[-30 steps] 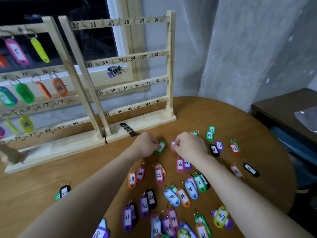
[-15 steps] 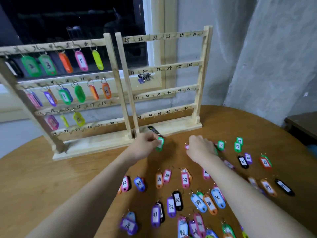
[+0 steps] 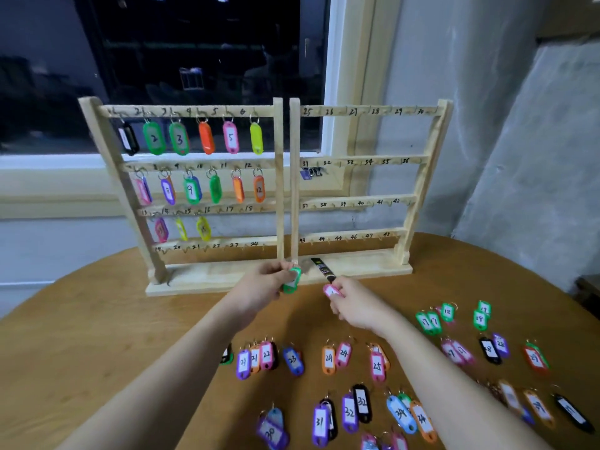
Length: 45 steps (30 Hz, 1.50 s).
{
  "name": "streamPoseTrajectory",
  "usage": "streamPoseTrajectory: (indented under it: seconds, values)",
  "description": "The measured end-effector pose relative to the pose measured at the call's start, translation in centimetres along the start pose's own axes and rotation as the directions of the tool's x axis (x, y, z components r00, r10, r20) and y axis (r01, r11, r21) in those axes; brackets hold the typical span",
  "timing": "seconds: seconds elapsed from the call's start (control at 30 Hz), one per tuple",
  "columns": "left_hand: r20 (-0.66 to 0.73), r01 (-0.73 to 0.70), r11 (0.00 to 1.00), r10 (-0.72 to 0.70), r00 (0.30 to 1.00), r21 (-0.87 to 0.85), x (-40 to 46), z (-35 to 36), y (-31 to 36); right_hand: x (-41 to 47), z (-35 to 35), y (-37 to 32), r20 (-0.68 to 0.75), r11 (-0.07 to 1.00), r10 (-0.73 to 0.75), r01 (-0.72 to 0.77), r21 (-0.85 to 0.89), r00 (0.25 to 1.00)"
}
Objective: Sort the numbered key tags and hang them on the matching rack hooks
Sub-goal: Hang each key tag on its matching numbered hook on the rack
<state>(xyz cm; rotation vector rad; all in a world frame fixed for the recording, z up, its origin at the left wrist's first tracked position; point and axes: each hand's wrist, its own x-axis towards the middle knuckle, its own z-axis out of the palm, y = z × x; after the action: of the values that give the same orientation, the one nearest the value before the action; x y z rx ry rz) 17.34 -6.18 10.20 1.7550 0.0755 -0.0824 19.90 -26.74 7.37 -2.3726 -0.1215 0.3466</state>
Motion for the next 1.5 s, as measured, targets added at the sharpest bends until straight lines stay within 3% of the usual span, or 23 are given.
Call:
streamPoseTrajectory:
  seconds: [0.17, 0.33, 0.5, 0.7, 1.13, 1.37, 1.5]
  values:
    - [-0.053, -0.076, 0.997, 0.074, 0.996, -0.034, -0.6, -3.6, 1.4, 0.6, 1.1, -5.4, 0.028, 0.970, -0.137, 0.129, 0.207, 0.990]
    - [-0.217, -0.123, 0.990, 0.136, 0.967, 0.072, 0.2, -6.5, 2.0, 1.0, 1.4, -9.8, -0.072, 0.913, -0.265, 0.274, 0.302, 0.962]
    - [-0.411, -0.111, 0.981, 0.169, 0.896, 0.161, 1.3, -8.5, 2.6, 1.9, 1.6, -13.2, -0.077, 0.851, -0.289, 0.293, 0.436, 0.954]
    - [-0.542, -0.173, 0.980, 0.196, 0.817, 0.095, 2.2, -9.7, 3.6, 3.3, 2.4, -15.4, -0.115, 0.847, -0.327, 0.345, 0.404, 0.938]
    - [-0.543, -0.098, 0.993, 0.120, 0.831, 0.069, 3.4, -10.1, 2.9, 5.5, 3.5, -17.6, -0.218, 0.884, -0.419, 0.450, 0.124, 0.882]
    - [-0.474, -0.144, 0.971, 0.219, 0.853, 0.190, 3.0, -11.1, 1.7, 6.0, 4.7, -19.5, -0.068, 0.821, -0.336, 0.328, 0.467, 0.939]
    - [-0.447, -0.150, 0.947, 0.269, 0.853, 0.284, 2.7, -11.9, 0.4, 6.5, 5.8, -20.2, -0.024, 0.791, -0.291, 0.254, 0.556, 0.957]
